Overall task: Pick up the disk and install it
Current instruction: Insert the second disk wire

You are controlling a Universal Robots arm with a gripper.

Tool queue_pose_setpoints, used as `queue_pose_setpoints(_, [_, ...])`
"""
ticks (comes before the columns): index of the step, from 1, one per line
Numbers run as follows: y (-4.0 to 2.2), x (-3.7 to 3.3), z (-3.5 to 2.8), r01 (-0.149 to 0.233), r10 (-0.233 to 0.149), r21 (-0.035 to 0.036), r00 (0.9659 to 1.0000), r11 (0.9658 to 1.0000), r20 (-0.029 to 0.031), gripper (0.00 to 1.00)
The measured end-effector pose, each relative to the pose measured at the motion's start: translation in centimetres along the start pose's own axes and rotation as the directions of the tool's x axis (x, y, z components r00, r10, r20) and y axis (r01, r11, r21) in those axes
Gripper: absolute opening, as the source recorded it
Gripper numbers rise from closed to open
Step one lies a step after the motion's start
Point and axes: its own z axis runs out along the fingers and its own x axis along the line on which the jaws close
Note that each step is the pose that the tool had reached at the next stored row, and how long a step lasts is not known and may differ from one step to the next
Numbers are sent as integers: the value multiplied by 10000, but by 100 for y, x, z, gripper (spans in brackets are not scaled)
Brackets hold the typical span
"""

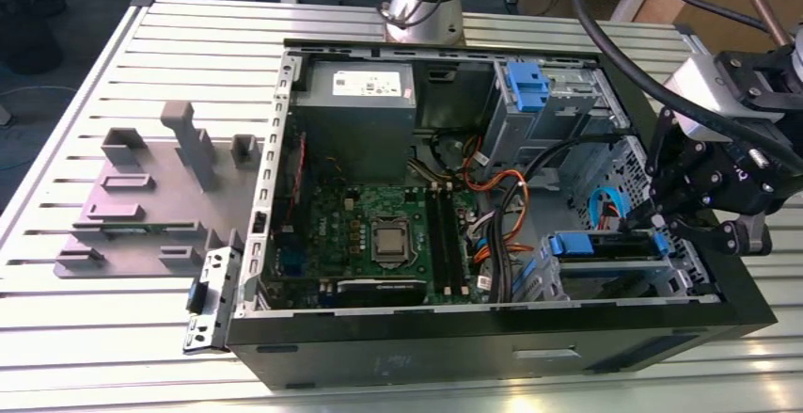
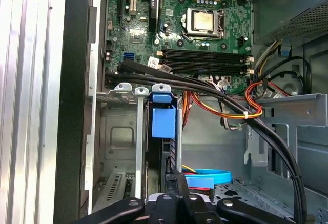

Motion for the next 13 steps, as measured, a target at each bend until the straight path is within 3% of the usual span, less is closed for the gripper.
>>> queue_pose_setpoints(5, [4, 0, 1, 0, 0, 2, 10000, 10000, 2, 11])
queue_pose_setpoints(9, [93, -1, 6, 12, -12, 108, 10000, 9999, -1, 11])
queue_pose_setpoints(13, [106, 0, 8, 15, -15, 121, 10000, 9999, -1, 11])
